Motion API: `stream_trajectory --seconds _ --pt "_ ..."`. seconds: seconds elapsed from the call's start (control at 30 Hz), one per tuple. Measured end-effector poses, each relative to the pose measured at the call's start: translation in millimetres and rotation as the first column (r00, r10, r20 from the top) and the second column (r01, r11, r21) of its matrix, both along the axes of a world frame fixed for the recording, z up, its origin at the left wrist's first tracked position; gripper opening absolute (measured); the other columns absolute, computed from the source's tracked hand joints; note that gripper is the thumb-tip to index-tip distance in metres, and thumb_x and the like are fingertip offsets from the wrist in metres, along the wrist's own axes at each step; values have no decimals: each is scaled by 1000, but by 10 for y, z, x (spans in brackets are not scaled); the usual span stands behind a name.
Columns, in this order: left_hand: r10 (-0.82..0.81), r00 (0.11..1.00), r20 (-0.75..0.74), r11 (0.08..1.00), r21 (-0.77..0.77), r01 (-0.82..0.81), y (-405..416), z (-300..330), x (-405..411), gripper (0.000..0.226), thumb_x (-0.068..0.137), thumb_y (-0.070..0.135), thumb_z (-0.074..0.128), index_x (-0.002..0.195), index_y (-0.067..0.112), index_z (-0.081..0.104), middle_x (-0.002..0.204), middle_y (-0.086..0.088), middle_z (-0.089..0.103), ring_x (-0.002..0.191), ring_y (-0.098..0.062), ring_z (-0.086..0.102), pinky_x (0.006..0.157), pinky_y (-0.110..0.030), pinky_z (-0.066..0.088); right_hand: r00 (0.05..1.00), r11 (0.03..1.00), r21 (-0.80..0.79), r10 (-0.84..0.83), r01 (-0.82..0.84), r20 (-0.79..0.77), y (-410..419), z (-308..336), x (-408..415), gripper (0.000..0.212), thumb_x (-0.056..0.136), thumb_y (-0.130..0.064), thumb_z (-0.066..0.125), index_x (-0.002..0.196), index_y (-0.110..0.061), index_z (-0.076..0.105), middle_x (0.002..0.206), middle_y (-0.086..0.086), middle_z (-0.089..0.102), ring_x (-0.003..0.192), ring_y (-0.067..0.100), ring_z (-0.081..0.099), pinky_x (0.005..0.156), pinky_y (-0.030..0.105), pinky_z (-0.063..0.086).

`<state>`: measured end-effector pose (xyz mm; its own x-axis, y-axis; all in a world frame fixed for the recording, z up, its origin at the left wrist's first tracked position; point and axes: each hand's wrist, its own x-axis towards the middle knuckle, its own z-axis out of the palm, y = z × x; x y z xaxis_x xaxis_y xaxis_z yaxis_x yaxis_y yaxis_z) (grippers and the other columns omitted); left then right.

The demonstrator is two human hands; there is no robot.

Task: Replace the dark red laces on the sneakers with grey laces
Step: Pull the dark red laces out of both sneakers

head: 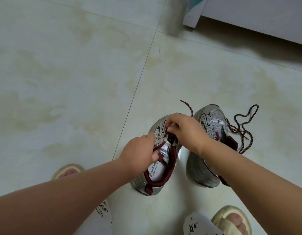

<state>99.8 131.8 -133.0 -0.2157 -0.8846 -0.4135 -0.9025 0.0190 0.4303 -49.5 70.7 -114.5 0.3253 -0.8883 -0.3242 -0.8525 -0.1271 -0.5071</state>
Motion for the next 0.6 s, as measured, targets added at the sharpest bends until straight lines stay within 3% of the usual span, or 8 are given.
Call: stream_trajectory --seconds 0.07,0.13,0.17,0.23,0.3,0.43,0.53,0.6 --pt "-3 1000 -1 1000 2 3 0 1 1 24 89 29 51 103 12 43 96 -6 58 84 -25 55 67 -31 38 990 990 63 132 -128 -50 34 -16 -5 20 89 -16 57 106 -19 65 101 1 56 99 18 52 82 31 43" --pt "-4 1000 -4 1000 1 4 2 5 1 22 89 28 51 102 12 43 96 -7 58 83 -25 55 67 -31 38 969 980 -25 192 -198 -155 71 -36 42 11 88 -13 55 95 -15 64 96 3 56 95 22 53 77 34 44" --pt "-5 1000 -4 1000 1 5 6 8 1 22 89 27 50 102 11 43 95 -7 58 83 -25 55 67 -31 38 976 982 -95 147 -164 -159 74 -39 59 9 89 -10 52 91 -13 61 93 4 56 91 24 53 75 34 45" --pt "-7 1000 -2 1000 2 7 11 13 7 22 89 27 50 103 11 43 95 -7 58 83 -25 55 67 -31 38 988 980 -136 -154 148 -34 0 26 53 11 92 -6 47 90 -11 57 90 4 57 85 25 54 72 34 44" --pt "-9 1000 8 1000 5 9 17 14 18 23 90 28 49 104 10 43 95 -8 58 83 -25 56 67 -31 38 923 918 -102 -373 382 97 -131 76 -35 10 96 -12 44 97 -10 53 94 7 57 87 26 53 74 35 43" --pt "-9 1000 8 1000 20 9 20 24 20 23 90 28 49 103 10 43 95 -7 58 83 -26 56 66 -31 37 924 961 -71 -278 269 -261 -113 134 -152 44 90 -31 57 128 -16 42 124 16 44 114 34 44 95 43 40" --pt "-4 1000 0 1000 24 4 19 29 22 22 90 29 50 100 12 42 94 -7 58 80 -25 54 66 -31 37 933 983 -85 -180 162 -311 109 115 -106 31 87 -32 60 111 -13 54 113 11 47 109 28 43 91 36 37" --pt "0 1000 -5 1000 21 0 22 27 21 20 89 29 50 98 13 41 93 -6 57 76 -22 50 64 -30 36 965 986 69 -132 151 -229 228 110 -48 16 89 -29 58 92 -13 59 97 5 52 94 21 49 82 30 39"
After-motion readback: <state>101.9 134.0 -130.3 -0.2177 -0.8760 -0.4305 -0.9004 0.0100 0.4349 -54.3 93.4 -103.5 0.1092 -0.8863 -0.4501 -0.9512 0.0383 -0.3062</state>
